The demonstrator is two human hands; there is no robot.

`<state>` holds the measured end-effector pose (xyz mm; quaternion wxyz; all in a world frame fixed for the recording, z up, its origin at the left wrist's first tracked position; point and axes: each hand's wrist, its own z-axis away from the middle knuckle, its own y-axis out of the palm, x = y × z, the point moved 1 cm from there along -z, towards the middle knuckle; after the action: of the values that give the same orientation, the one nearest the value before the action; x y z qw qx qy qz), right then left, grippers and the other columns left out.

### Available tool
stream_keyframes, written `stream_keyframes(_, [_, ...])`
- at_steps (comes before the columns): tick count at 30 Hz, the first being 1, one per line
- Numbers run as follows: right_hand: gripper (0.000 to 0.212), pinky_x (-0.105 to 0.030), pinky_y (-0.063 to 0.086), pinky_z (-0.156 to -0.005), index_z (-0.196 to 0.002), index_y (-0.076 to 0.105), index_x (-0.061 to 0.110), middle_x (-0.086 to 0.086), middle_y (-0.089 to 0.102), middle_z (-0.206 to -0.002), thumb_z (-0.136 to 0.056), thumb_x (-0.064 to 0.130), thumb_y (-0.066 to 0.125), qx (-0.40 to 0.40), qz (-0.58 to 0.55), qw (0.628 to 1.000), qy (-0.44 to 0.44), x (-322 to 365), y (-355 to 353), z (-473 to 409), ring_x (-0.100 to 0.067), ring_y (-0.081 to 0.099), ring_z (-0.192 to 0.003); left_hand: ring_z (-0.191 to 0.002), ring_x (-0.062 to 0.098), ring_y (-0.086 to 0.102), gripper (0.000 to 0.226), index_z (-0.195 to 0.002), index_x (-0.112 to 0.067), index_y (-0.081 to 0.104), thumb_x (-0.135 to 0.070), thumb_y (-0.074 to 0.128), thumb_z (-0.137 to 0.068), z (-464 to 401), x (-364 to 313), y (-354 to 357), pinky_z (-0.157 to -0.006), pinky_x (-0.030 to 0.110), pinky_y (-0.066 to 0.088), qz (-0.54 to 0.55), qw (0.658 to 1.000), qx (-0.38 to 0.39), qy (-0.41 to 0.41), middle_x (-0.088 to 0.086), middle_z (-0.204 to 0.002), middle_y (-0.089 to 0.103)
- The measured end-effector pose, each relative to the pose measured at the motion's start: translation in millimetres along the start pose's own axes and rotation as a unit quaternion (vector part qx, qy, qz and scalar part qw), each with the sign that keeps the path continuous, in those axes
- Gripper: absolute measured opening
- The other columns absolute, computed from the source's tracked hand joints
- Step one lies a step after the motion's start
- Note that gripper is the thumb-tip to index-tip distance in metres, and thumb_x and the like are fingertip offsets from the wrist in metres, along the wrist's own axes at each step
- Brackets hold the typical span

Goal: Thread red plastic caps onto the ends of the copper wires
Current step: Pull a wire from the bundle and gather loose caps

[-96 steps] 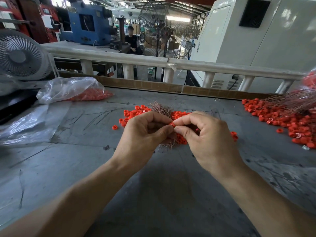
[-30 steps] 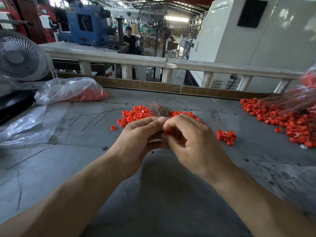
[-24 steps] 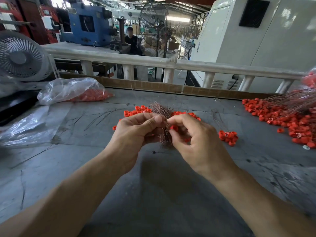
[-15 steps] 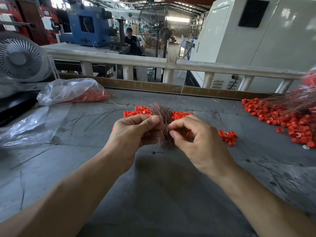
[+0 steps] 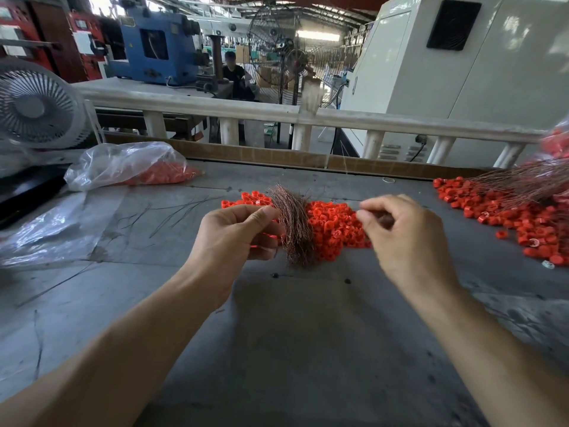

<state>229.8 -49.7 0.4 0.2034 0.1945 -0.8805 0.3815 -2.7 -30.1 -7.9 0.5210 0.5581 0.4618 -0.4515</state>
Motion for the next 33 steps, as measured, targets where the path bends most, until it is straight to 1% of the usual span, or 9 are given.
stream_keyframes(5, [0.01,-0.04,0.056,-0.077,-0.09,0.075,0.023,-0.001,0.075,-0.088,-0.091,0.032,0.07,0.02,0.145,0.982,0.118,-37,-13,-14,-0.03,0.069,-0.087,-0.064,0.018,0.063,0.013,-0.092,-0.005,0.076,-0.011,0.065,-0.096,-4,5,-2,-0.054,0.023,0.052,-0.093,0.995,-0.02,0.04,0.008,-0.075,0.075])
stream_keyframes(13, [0.024,-0.04,0.052,-0.082,-0.067,0.07,0.025,-0.002,0.073,-0.081,-0.086,0.038,0.073,0.06,0.258,0.951,0.159,-48,-16,-17,-0.034,0.067,-0.09,-0.059,0.002,0.063,0.021,-0.08,-0.036,0.077,-0.02,0.071,-0.093,-15,17,-12,-0.059,0.024,0.048,-0.218,0.971,-0.022,0.098,-0.008,-0.074,0.076])
stream_keyframes(17, [0.012,-0.042,0.05,-0.086,-0.088,0.077,0.023,-0.009,0.071,-0.096,-0.087,0.035,0.074,0.048,0.243,0.963,0.104,-40,-15,-15,-0.038,0.062,-0.099,-0.073,0.003,0.068,0.017,-0.079,-0.037,0.076,-0.024,0.073,-0.088,-18,18,-15,-0.075,0.032,0.056,-0.299,0.944,-0.056,0.129,-0.021,-0.077,0.073])
stream_keyframes(20, [0.008,-0.038,0.051,-0.083,-0.095,0.077,0.024,-0.003,0.07,-0.099,-0.089,0.026,0.073,0.057,0.149,0.986,0.054,-26,-8,-11,-0.03,0.063,-0.098,-0.077,-0.003,0.064,0.017,-0.079,-0.041,0.073,-0.027,0.071,-0.088,-18,15,-17,-0.066,0.021,0.047,-0.358,0.919,-0.084,0.141,-0.023,-0.079,0.07])
stream_keyframes(23, [0.012,-0.035,0.052,-0.09,-0.102,0.076,0.026,0.005,0.07,-0.105,-0.091,0.024,0.071,0.11,0.075,0.991,0.018,-14,8,-3,-0.021,0.064,-0.101,-0.103,0.008,0.062,0.017,-0.104,-0.039,0.072,-0.028,0.066,-0.092,-21,12,-22,-0.083,0.028,0.048,-0.444,0.88,-0.094,0.141,-0.015,-0.111,0.066])
stream_keyframes(25, [0.021,-0.031,0.049,-0.097,-0.114,0.074,0.023,0.005,0.069,-0.116,-0.094,0.021,0.067,0.137,0.062,0.989,-0.003,-8,17,0,-0.019,0.062,-0.109,-0.125,0.02,0.053,0.035,-0.127,-0.035,0.065,-0.023,0.058,-0.095,-24,11,-24,-0.105,0.042,0.044,-0.5,0.855,-0.077,0.115,-0.005,-0.135,0.058])
stream_keyframes(27, [0.033,-0.031,0.043,-0.106,-0.13,0.067,0.021,0.004,0.064,-0.132,-0.097,0.018,0.063,0.16,0.082,0.984,-0.01,-6,25,2,-0.019,0.056,-0.124,-0.135,0.025,0.044,0.049,-0.142,-0.034,0.054,-0.018,0.051,-0.095,-25,10,-24,-0.112,0.046,0.036,-0.547,0.832,-0.054,0.079,-0.001,-0.147,0.05])
stream_keyframes(30, [0.048,-0.034,0.034,-0.117,-0.146,0.053,0.017,0.001,0.052,-0.15,-0.099,0.013,0.056,0.192,0.116,0.975,0.002,-3,34,2,-0.023,0.045,-0.138,-0.136,0.027,0.042,0.053,-0.147,-0.03,0.049,-0.015,0.048,-0.096,-27,12,-22,-0.112,0.045,0.032,-0.571,0.817,-0.034,0.072,0.003,-0.15,0.048])
stream_keyframes(33, [0.046,-0.031,0.032,-0.117,-0.145,0.055,0.016,0.0,0.053,-0.148,-0.098,0.011,0.057,0.195,0.105,0.975,-0.009,-1,37,2,-0.023,0.046,-0.138,-0.13,0.026,0.048,0.047,-0.139,-0.027,0.059,-0.011,0.05,-0.096,-26,12,-19,-0.106,0.035,0.037,-0.539,0.835,-0.04,0.103,0.003,-0.142,0.056])
